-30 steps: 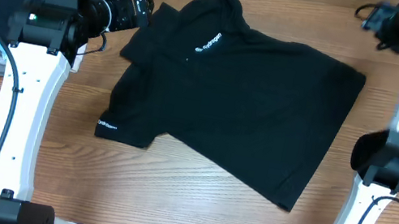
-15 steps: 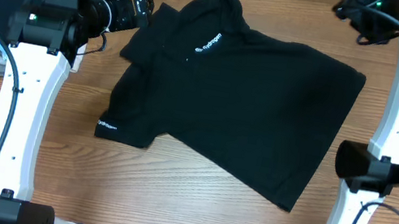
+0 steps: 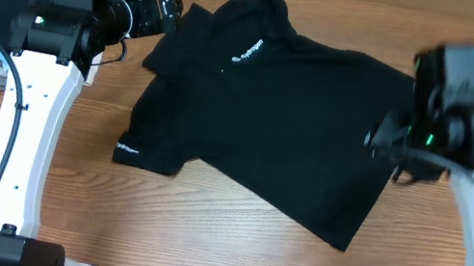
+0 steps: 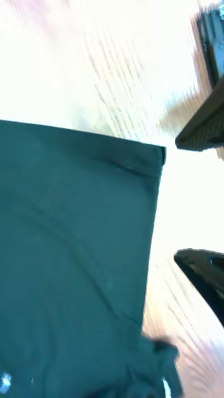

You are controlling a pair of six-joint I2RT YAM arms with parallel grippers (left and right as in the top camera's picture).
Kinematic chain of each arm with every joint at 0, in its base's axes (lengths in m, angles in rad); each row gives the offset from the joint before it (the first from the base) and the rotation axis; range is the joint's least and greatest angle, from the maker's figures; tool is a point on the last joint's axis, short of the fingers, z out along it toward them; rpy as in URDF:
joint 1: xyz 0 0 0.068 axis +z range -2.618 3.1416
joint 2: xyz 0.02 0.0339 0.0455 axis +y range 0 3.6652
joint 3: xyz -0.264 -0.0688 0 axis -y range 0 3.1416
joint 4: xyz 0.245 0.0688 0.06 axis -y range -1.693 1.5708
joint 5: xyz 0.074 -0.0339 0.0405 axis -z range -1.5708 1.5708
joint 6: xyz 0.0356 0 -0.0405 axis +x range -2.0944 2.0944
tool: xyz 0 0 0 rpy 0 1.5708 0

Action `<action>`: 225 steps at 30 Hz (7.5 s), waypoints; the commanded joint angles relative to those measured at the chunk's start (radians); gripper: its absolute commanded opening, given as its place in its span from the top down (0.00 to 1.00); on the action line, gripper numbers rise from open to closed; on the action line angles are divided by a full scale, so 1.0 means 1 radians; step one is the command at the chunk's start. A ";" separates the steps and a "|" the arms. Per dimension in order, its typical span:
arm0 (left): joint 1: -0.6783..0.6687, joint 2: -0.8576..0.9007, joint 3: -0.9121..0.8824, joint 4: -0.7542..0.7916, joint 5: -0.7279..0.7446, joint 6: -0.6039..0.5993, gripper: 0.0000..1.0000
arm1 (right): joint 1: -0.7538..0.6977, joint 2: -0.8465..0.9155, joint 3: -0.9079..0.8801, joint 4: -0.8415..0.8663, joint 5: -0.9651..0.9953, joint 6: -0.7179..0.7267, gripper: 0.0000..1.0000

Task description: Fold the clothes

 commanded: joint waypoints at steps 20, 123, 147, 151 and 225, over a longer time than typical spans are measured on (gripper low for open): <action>0.000 -0.003 -0.001 0.004 -0.002 -0.006 0.00 | -0.023 -0.041 -1.023 0.803 -0.221 0.164 0.96; -0.190 -0.008 -0.328 -0.349 -0.187 -0.101 0.07 | -0.851 0.027 -1.044 0.663 -0.200 0.075 0.27; -0.190 -0.008 -0.328 -0.335 -0.187 -0.105 0.06 | -0.851 0.049 -0.904 0.602 -0.351 -0.017 0.17; -0.190 -0.008 -0.328 -0.332 -0.187 -0.105 0.05 | -0.851 0.049 -0.952 0.665 -0.333 -0.016 0.21; -0.216 -0.008 -0.890 0.103 -0.054 -0.029 0.32 | -0.851 0.049 -1.068 0.823 -0.332 -0.031 0.88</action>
